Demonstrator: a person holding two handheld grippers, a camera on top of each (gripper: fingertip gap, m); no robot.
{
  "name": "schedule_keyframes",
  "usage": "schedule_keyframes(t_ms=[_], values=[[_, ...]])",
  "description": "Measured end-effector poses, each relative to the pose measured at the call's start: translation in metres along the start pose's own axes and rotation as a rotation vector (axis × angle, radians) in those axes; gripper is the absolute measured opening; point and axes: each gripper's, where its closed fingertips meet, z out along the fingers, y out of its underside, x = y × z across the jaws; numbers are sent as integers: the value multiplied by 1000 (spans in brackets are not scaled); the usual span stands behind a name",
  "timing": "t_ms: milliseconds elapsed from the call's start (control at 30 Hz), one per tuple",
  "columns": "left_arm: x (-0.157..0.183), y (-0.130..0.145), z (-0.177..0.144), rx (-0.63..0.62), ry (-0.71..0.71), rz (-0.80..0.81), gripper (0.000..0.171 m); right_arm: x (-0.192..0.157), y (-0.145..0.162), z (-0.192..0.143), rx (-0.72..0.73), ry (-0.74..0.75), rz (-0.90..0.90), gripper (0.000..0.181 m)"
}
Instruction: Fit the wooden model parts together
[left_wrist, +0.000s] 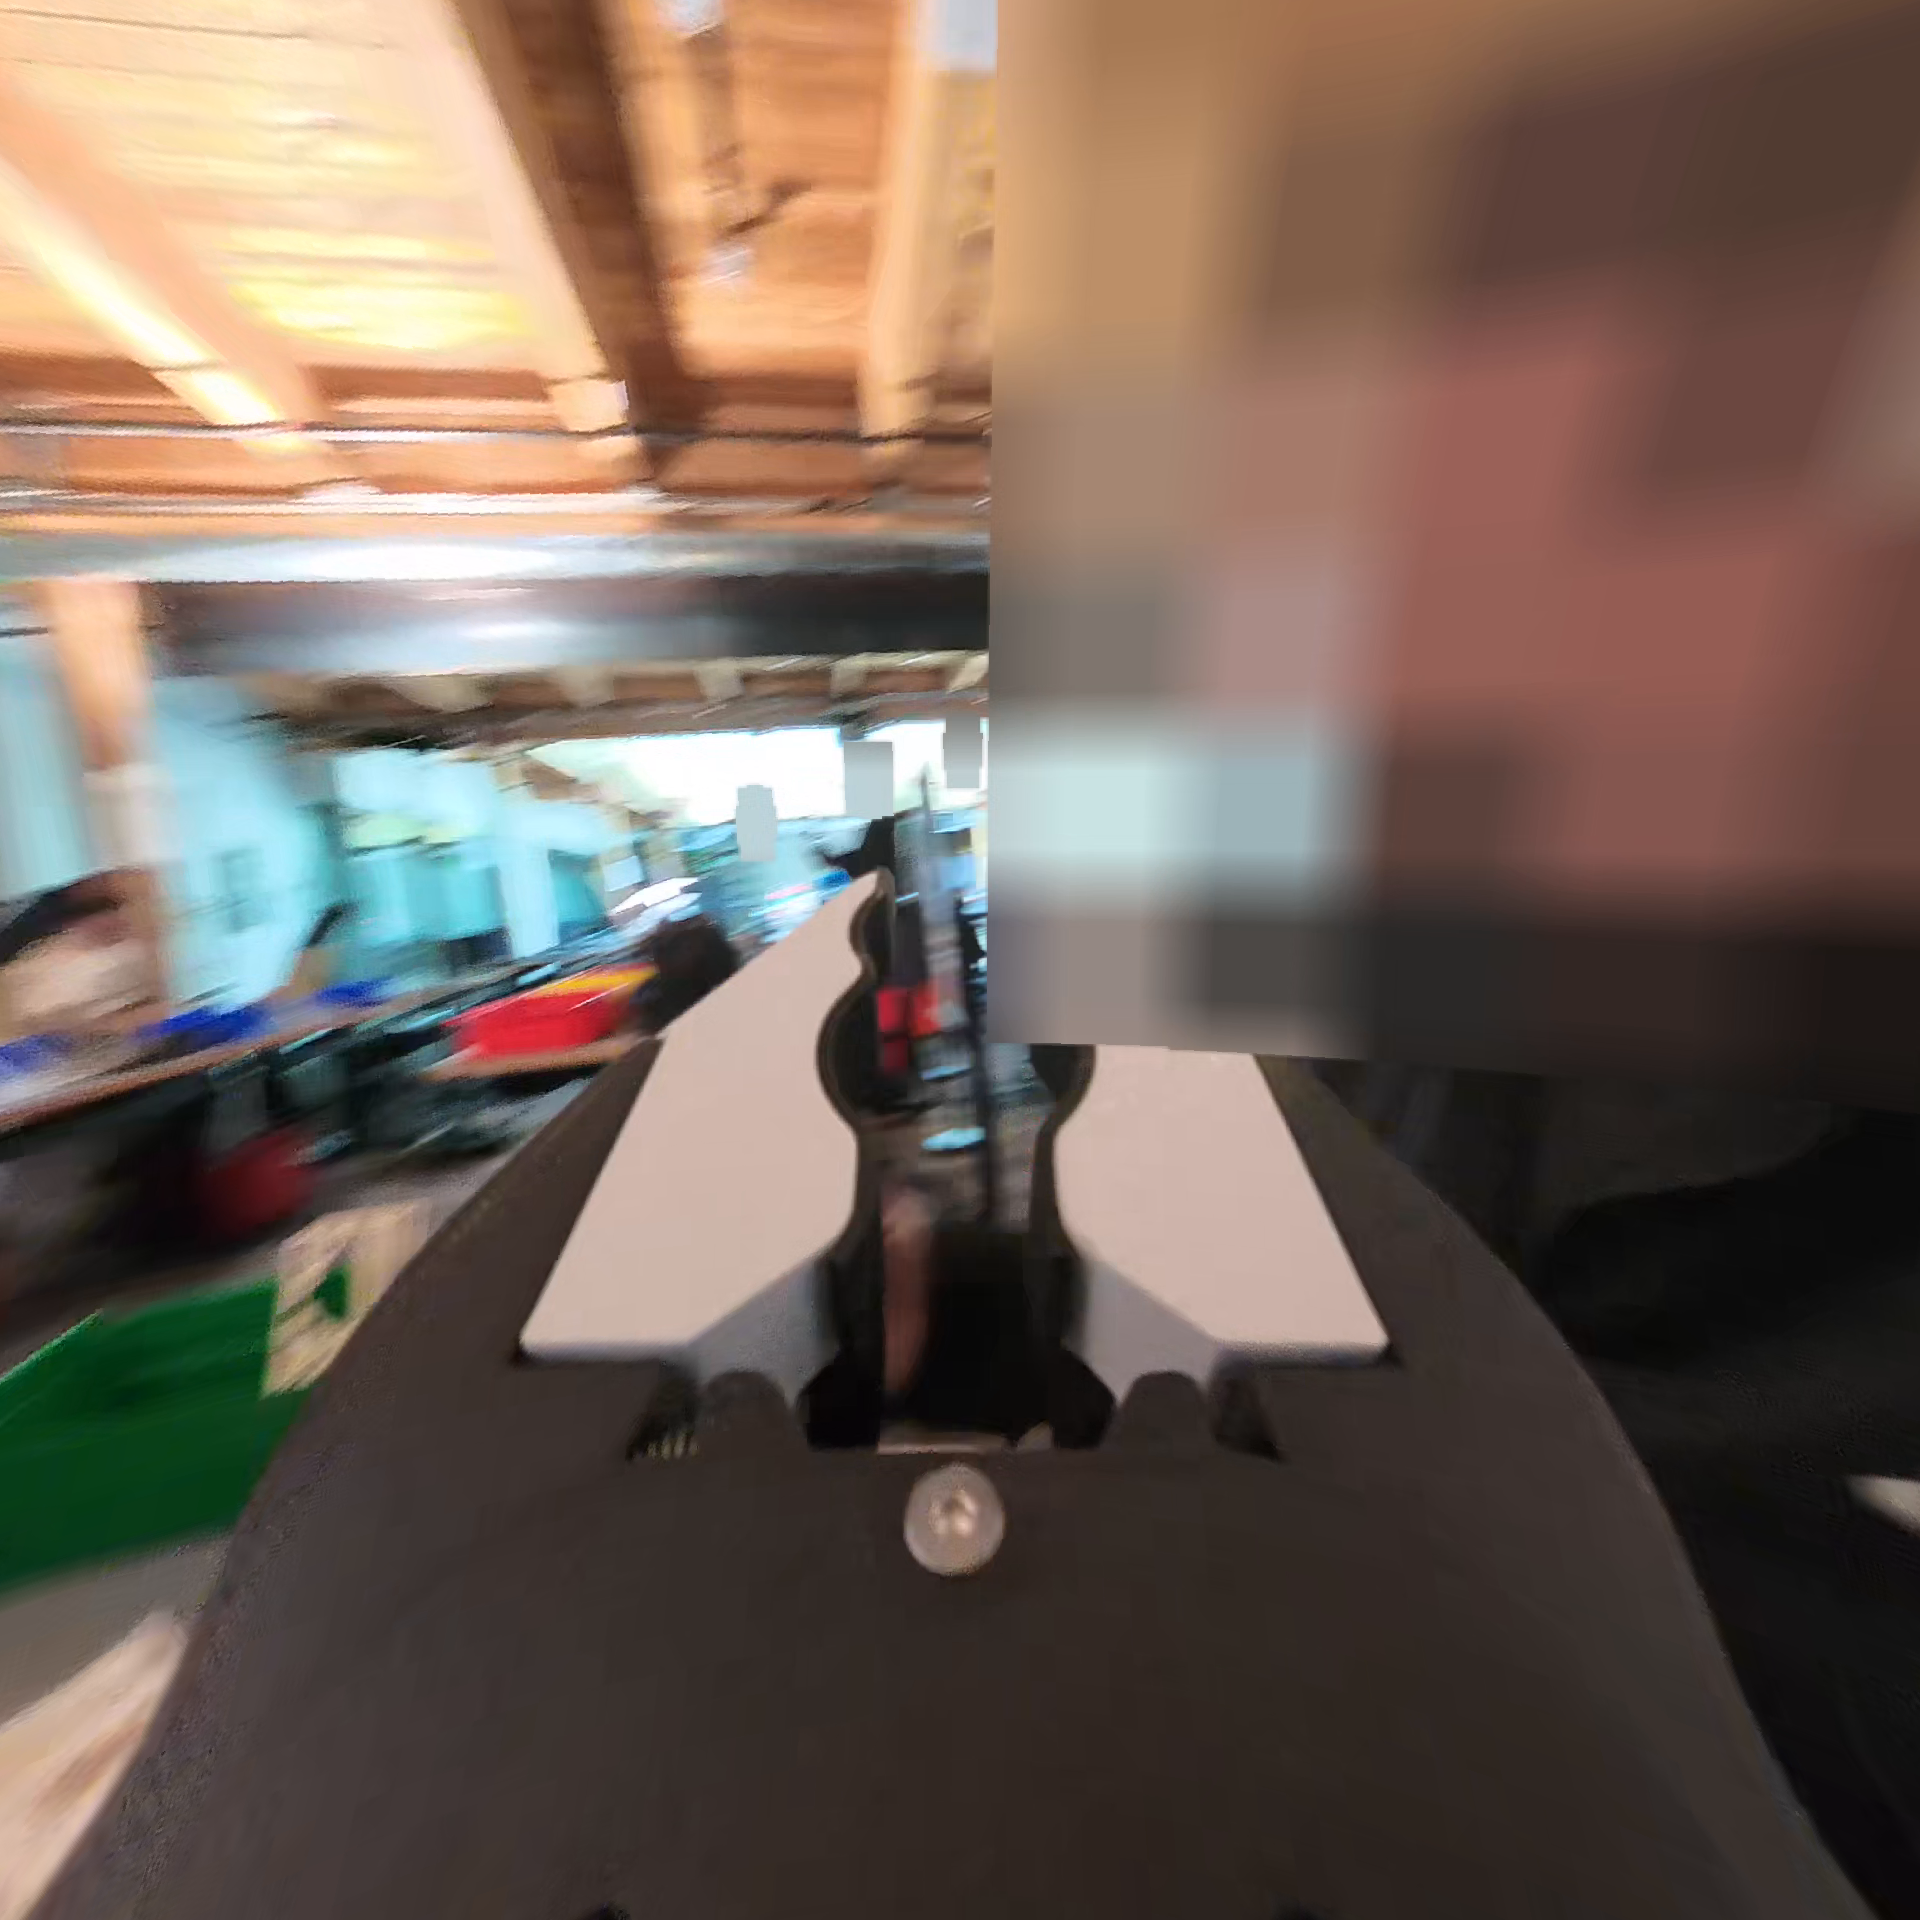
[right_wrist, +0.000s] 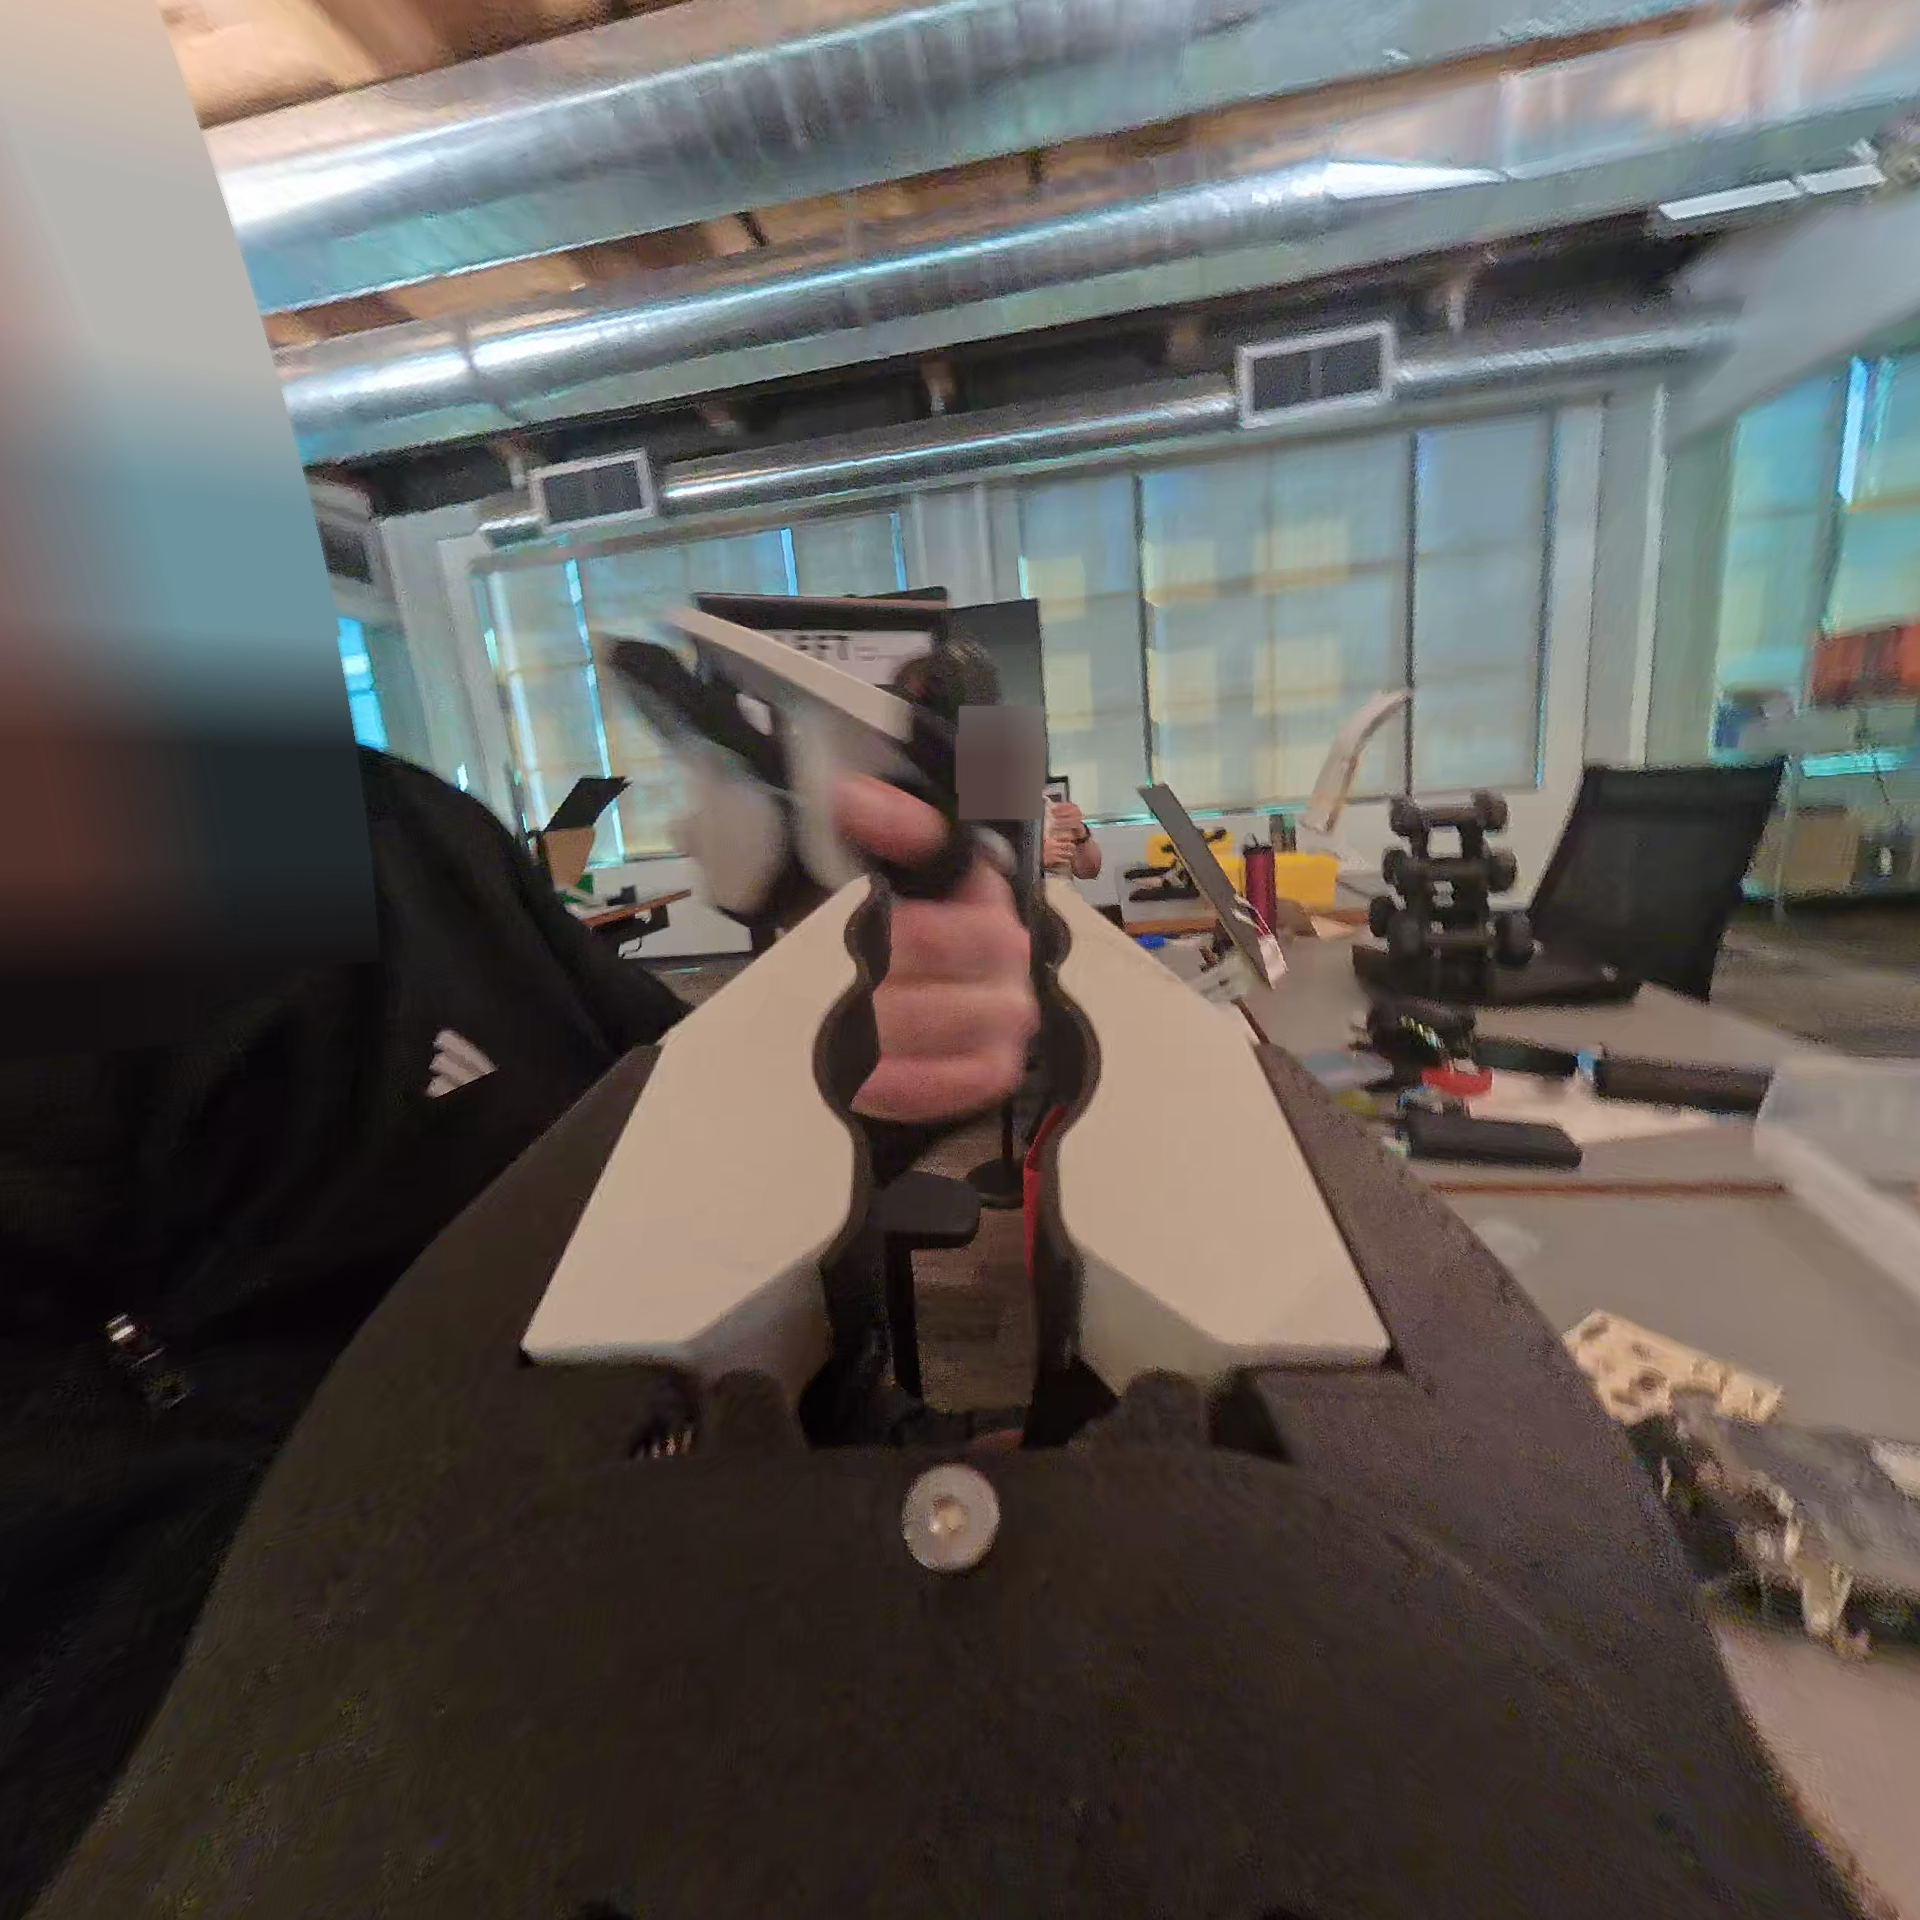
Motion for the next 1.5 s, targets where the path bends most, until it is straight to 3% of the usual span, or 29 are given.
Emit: schedule_keyframes(t_ms=[33, 67, 200, 300, 367, 400, 467, 567, 600, 700, 733, 900, 1067, 1100, 1133, 1233, 1300, 1367, 1400, 1500], values=[[-22, 14, -10, -33, -118, -3, 19, -15, -6, 2, 6, -50, -42, 21], [-41, 31, -19, -64, -222, -23, 20, -32, -8, 8, 1, -111, -79, 16], [-49, 91, -24, -107, -232, -205, 23, -80, 15, 46, -64, -267, -152, 9], [-36, 102, -16, -70, -175, -233, 17, -89, 39, 67, -134, -291, -164, 6], [-34, 106, -17, -90, -158, -259, 20, -91, 36, 68, -112, -291, -152, 5], [-32, 108, -18, -109, -166, -242, 19, -97, 40, 68, -119, -314, -152, 4], [-23, 133, -20, -226, -193, -221, 2, -113, 60, 77, -177, -344, -159, 10], [-10, 129, -29, -137, -208, -260, 0, -126, 84, 95, -239, -317, -221, 11], [-9, 132, -36, -163, -220, -262, 8, -126, 81, 93, -222, -324, -203, 12], [-7, 140, -50, -219, -260, -251, 7, -124, 61, 85, -135, -371, -117, 14], [-4, 140, -47, -221, -256, -253, 0, -126, 65, 86, -152, -389, -119, 14], [3, 143, -44, -242, -175, -299, 0, -137, 86, 97, -204, -422, -120, 15], [-3, 163, -46, -376, -253, -232, 0, -150, 106, 107, -268, -450, -75, 28], [-7, 169, -46, -381, -295, -260, 0, -159, 117, 115, -298, -454, -66, 28], [8, 183, -41, -455, -207, -278, 0, -168, 127, 122, -319, -460, -72, 20], [6, 187, -41, -462, -221, -267, 0, -186, 142, 134, -361, -504, -89, 9], [-9, 174, -56, -407, -292, -243, 1, -167, 127, 130, -303, -462, -57, 0], [-11, 147, -66, -293, -261, -299, 7, -145, 103, 117, -224, -425, -34, 13], [-9, 137, -68, -276, -245, -266, 2, -133, 99, 112, -225, -377, -68, 15], [10, 142, -61, -343, -144, -253, 0, -110, 89, 99, -177, -295, -78, 9]])
